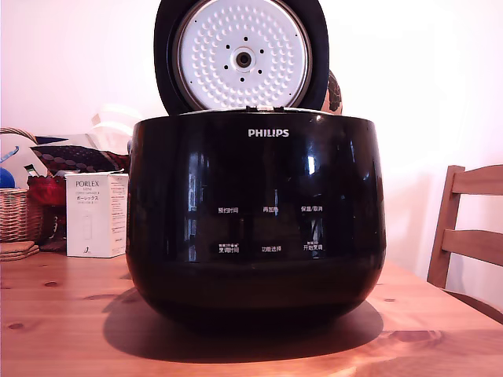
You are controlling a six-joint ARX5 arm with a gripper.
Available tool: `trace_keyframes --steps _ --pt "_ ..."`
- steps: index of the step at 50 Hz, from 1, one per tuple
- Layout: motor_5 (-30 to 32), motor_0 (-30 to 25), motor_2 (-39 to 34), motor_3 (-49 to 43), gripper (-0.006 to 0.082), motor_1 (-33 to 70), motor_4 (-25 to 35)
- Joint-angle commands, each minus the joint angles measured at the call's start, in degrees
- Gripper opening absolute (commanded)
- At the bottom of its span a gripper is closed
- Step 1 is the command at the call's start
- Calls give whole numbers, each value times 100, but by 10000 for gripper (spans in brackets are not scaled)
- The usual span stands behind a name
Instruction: Close the rice cooker by pressing the lid down with medium force
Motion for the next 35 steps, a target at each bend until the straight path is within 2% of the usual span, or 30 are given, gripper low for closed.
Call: trace_keyframes --steps 1,12,35 --pt "-348 129 13 1456 -24 -15 -33" --pt "-354 129 13 1755 -24 -15 127" --pt "-330 284 13 3292 -24 164 669"
